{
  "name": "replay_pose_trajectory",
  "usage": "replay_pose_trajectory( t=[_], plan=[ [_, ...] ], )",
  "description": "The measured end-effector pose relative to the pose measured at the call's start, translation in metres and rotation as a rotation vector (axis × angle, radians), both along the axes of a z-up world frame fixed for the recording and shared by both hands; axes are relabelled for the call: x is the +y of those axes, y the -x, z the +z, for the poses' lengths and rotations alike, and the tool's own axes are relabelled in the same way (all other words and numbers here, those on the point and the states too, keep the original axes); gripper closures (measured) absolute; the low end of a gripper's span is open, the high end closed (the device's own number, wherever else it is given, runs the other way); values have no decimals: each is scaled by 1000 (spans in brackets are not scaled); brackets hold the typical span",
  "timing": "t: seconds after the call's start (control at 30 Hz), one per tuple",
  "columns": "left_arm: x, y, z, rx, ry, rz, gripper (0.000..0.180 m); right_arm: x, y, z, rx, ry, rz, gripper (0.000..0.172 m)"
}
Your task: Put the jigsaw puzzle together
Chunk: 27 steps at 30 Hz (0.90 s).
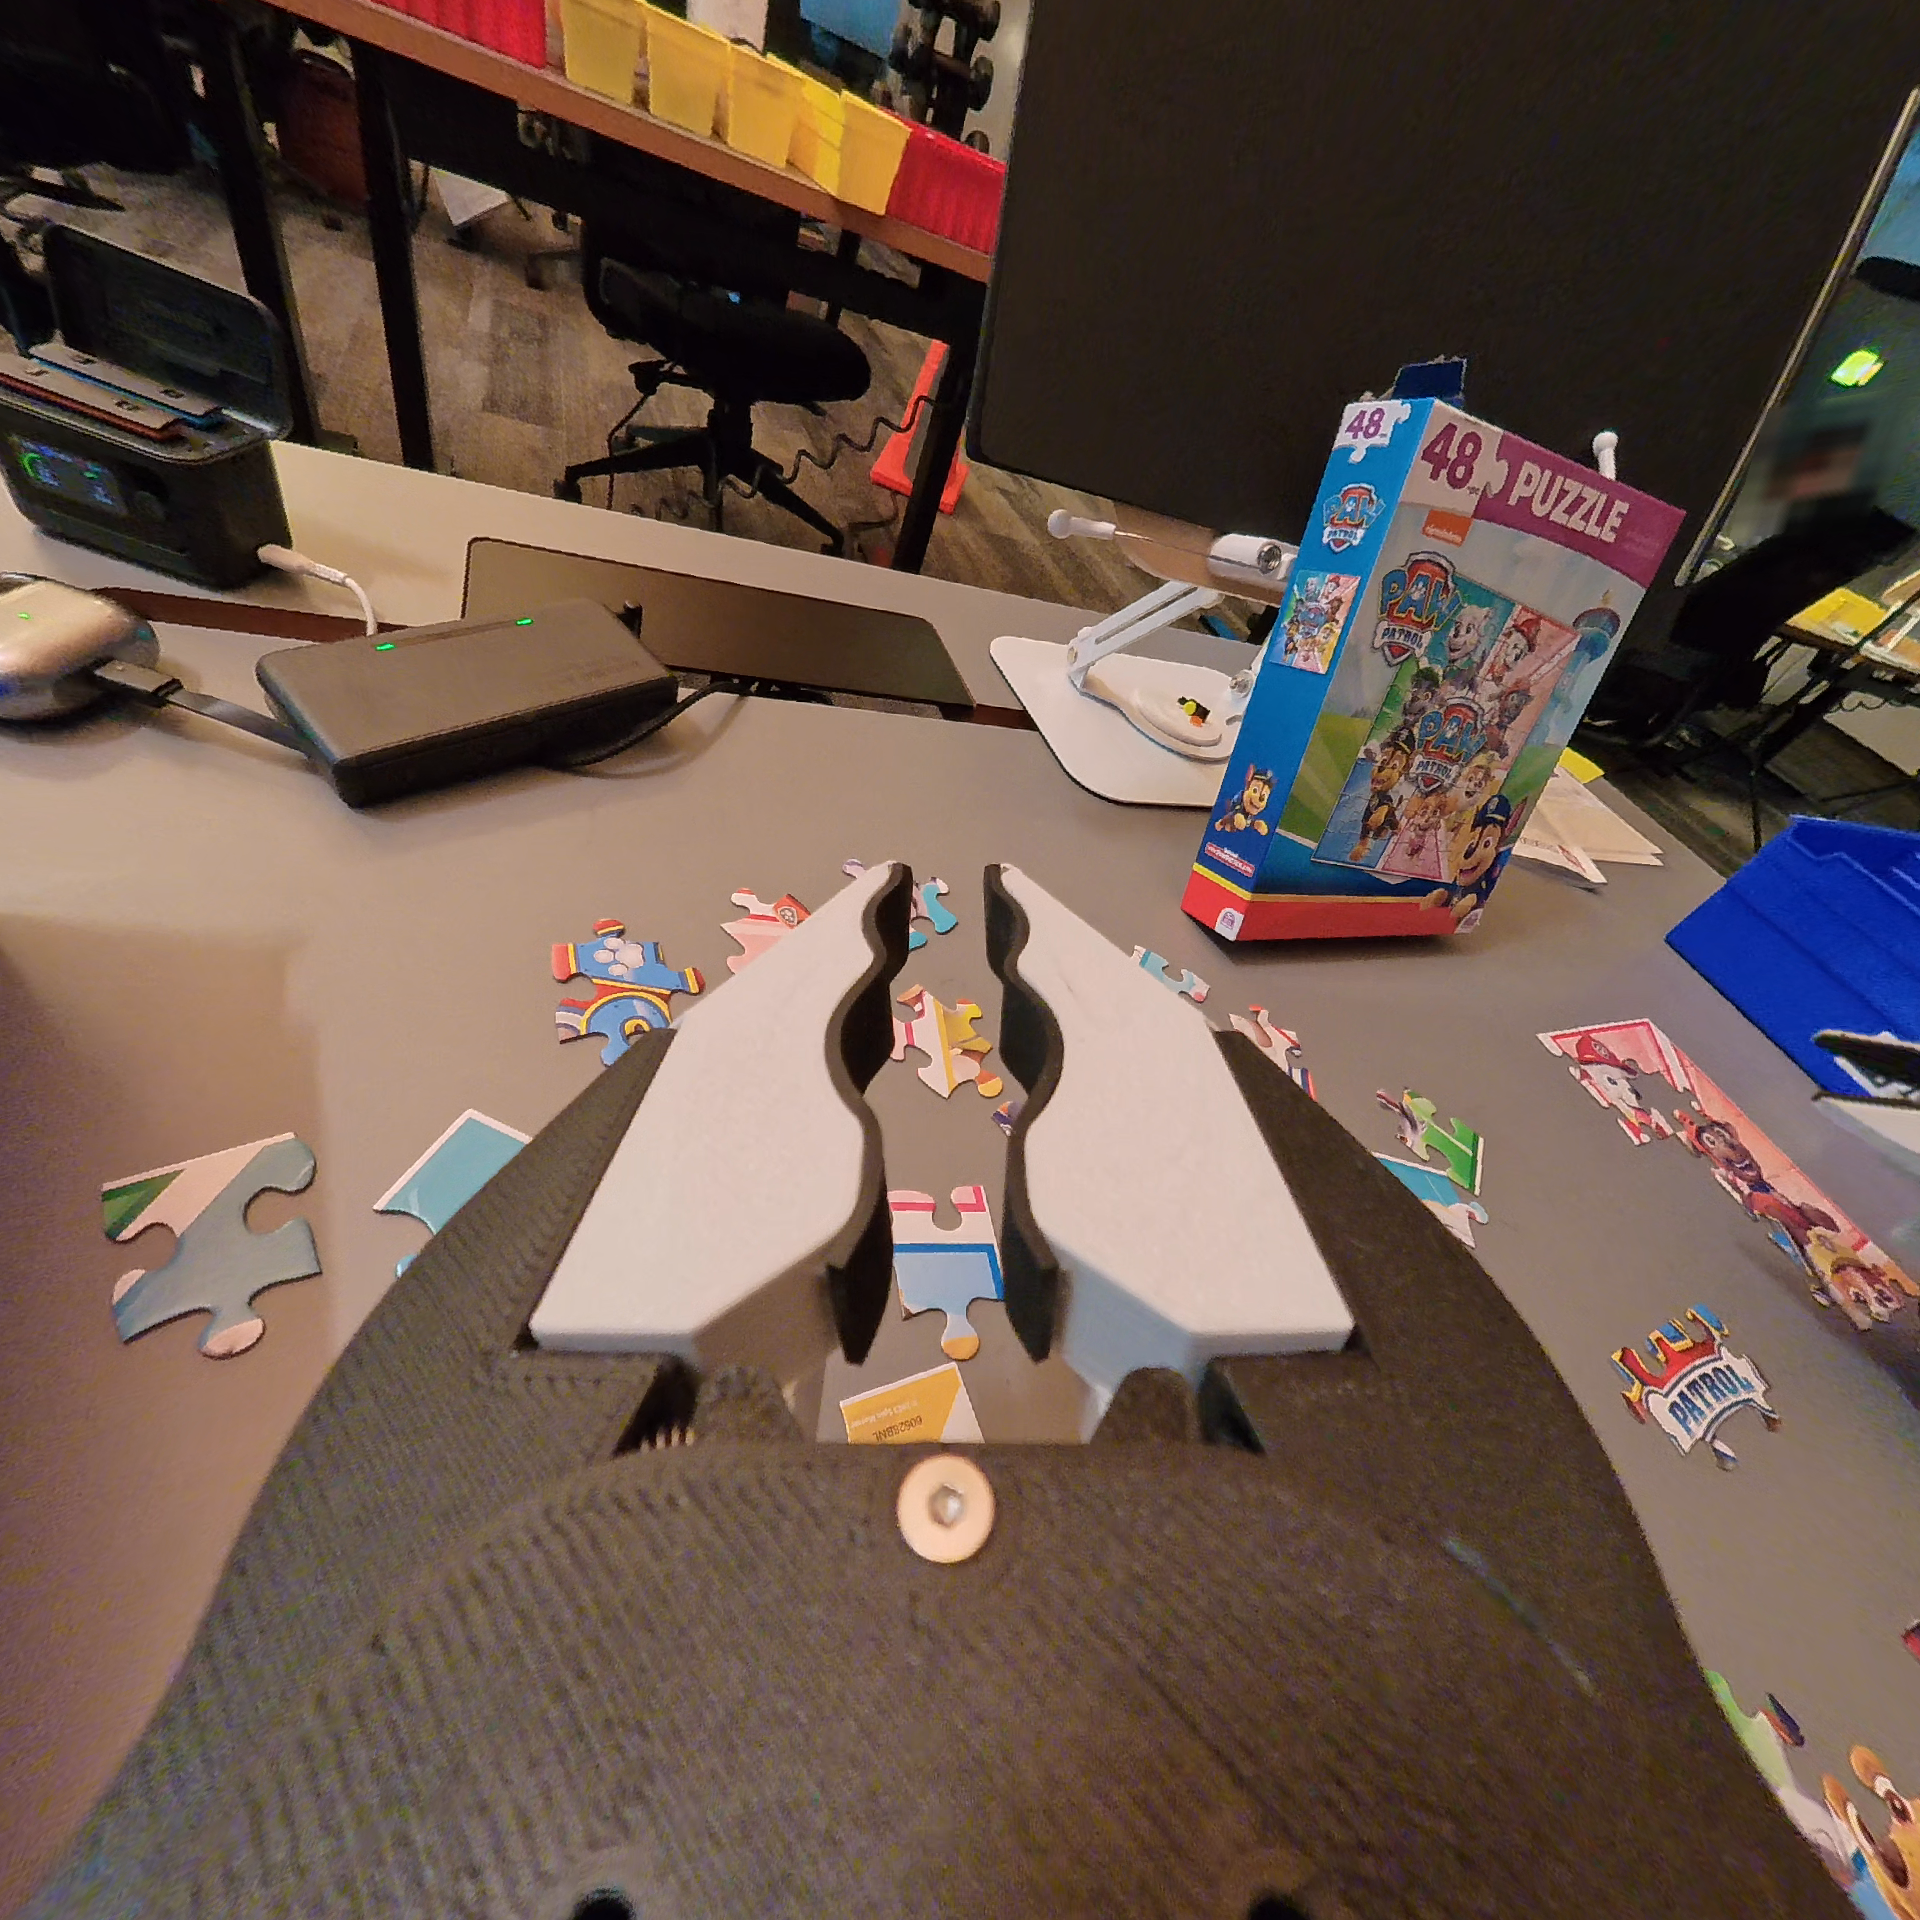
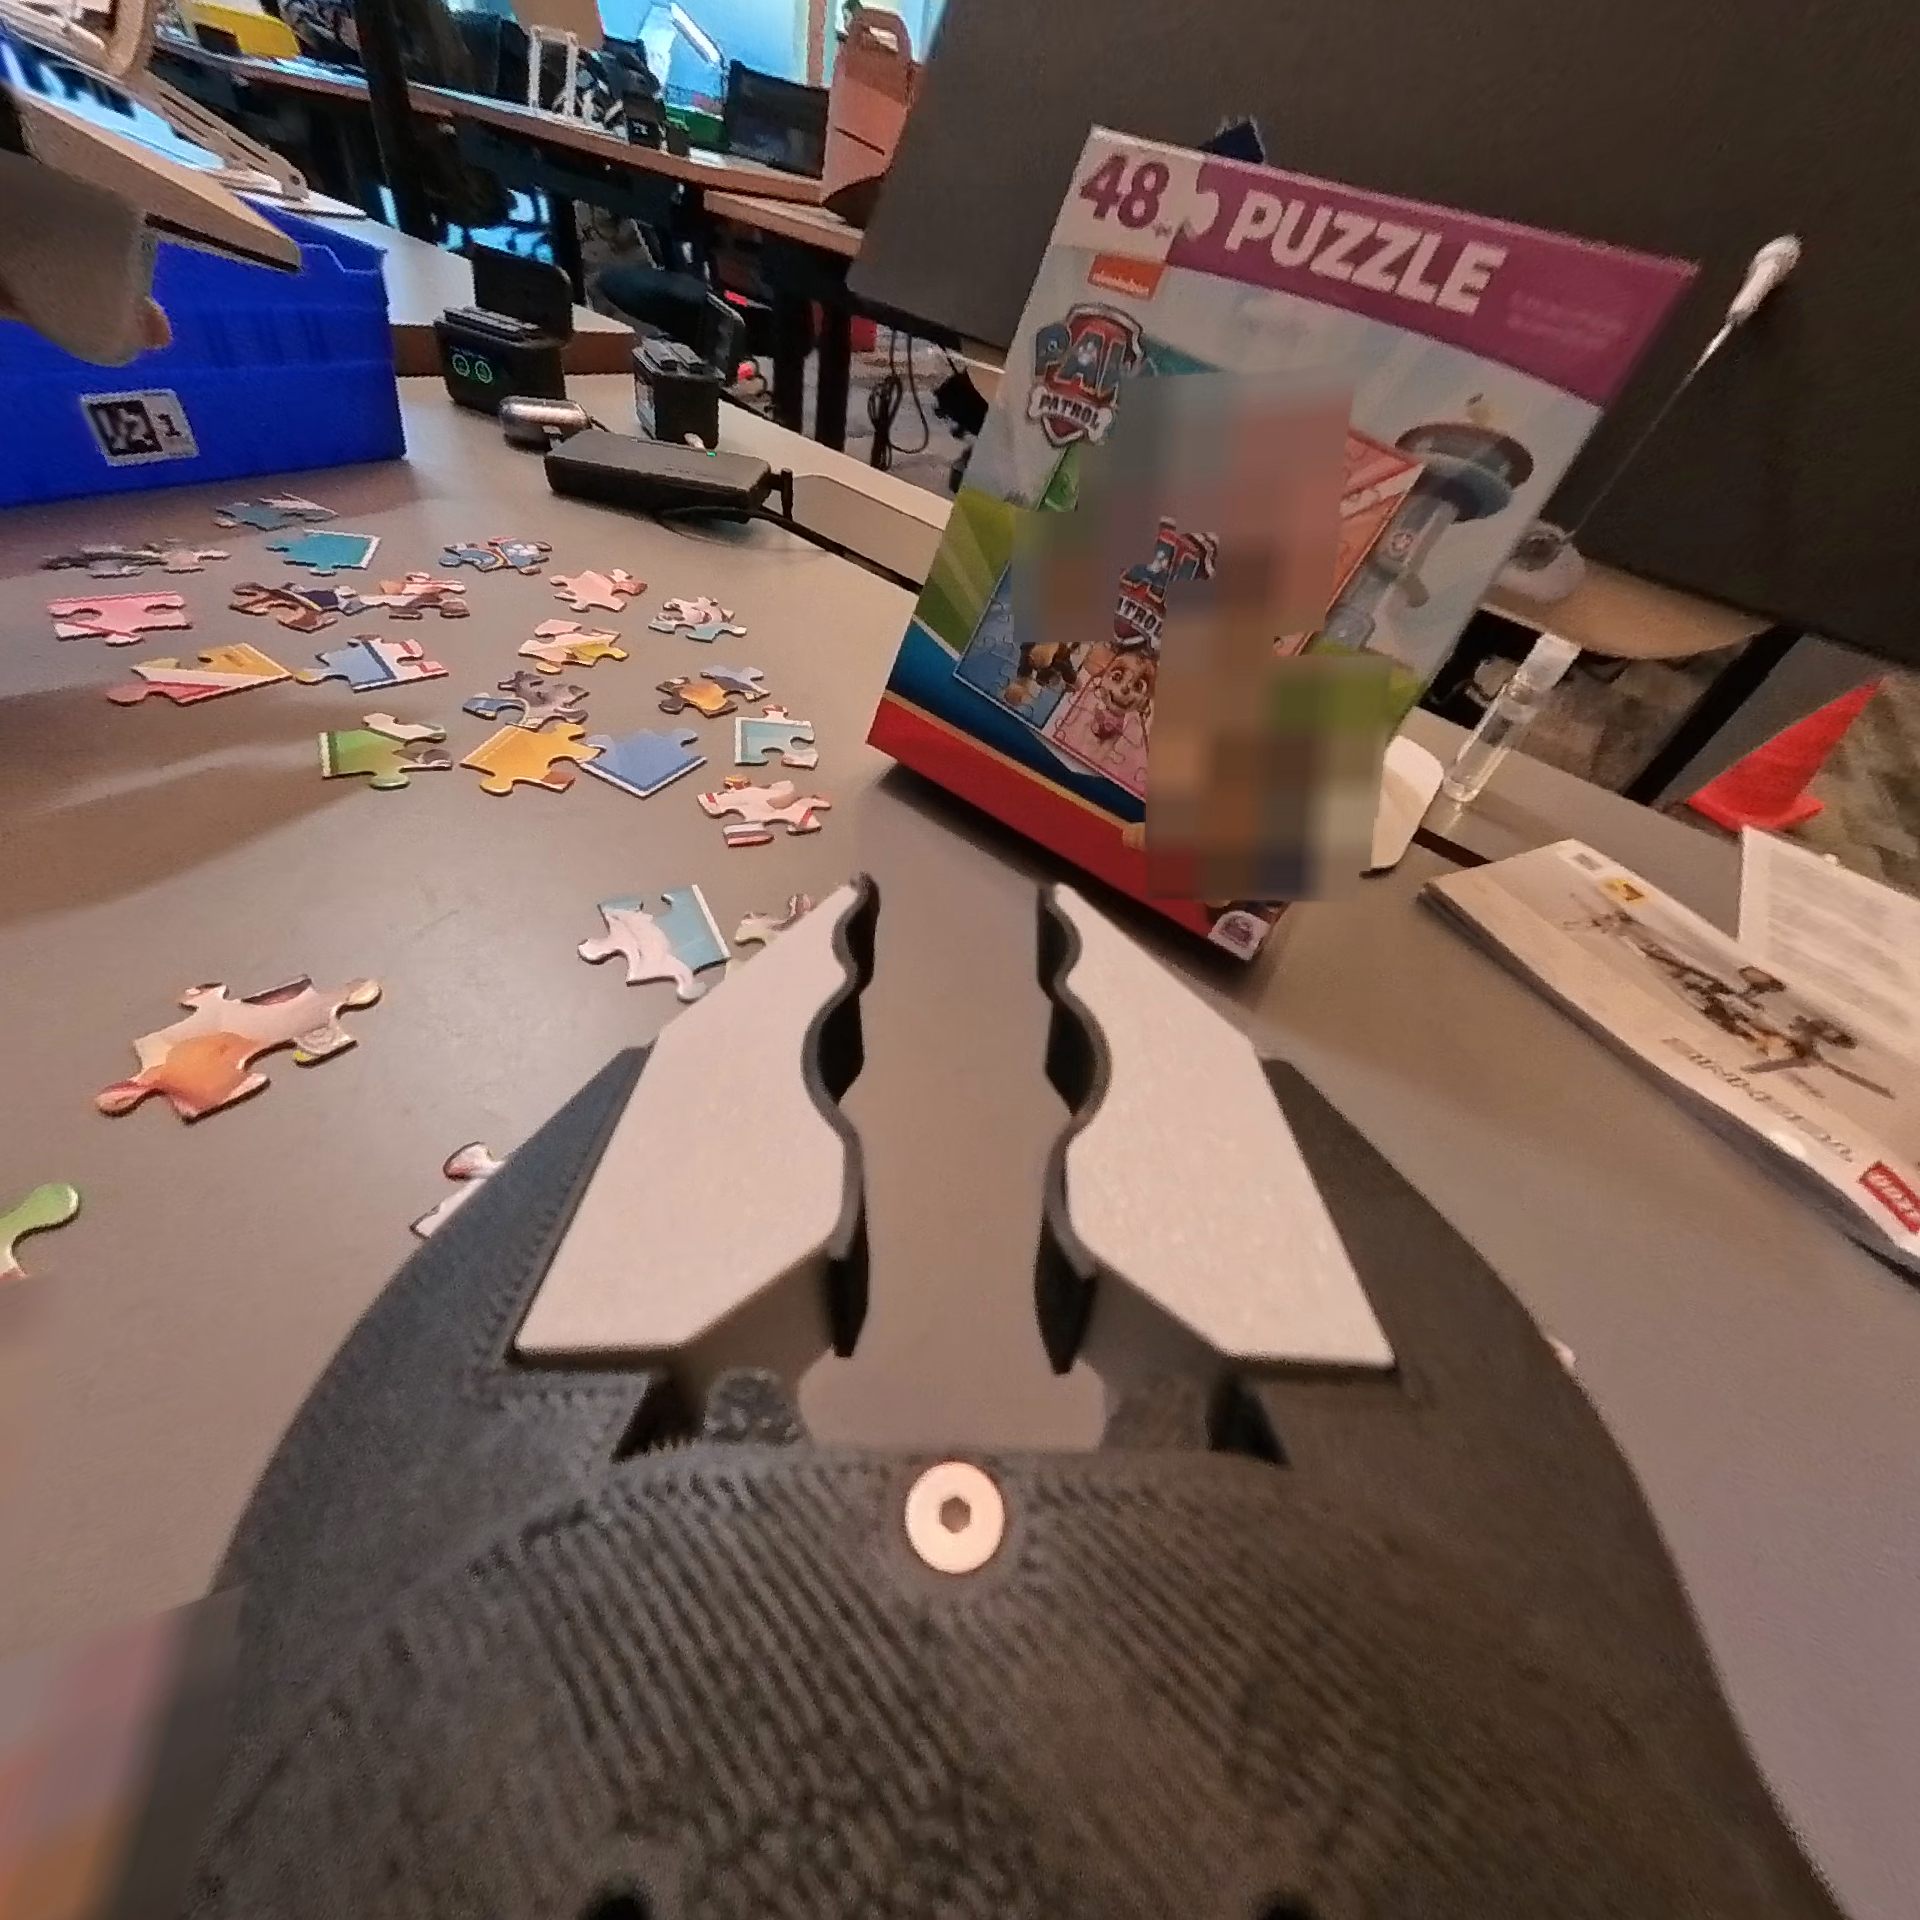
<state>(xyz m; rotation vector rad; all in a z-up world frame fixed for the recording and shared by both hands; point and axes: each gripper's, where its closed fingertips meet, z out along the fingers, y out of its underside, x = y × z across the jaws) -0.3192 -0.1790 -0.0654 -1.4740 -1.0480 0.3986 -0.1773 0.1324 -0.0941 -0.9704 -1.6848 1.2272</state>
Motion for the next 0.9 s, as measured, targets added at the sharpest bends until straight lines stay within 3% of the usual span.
replay_pose_trajectory(
  t=[0.2, 0.5, 0.63, 0.73, 0.9],
  plan=[
    [-5, 1, 0, -7, -28, 5, 168, -17, 12, -6, -133, 118, 48, 119],
    [-8, -1, 5, 2, -52, -2, 168, -80, 60, -17, -312, -74, 182, 114],
    [-11, -2, 9, 10, -70, -2, 167, -100, 89, -53, -452, -165, 197, 119],
    [-13, -2, 11, 16, -71, -1, 167, -103, 103, -84, -574, -222, 178, 112],
    [-17, 2, 0, 29, 122, 59, 167, -116, 113, -98, -639, -161, 192, 109]
  ],
)
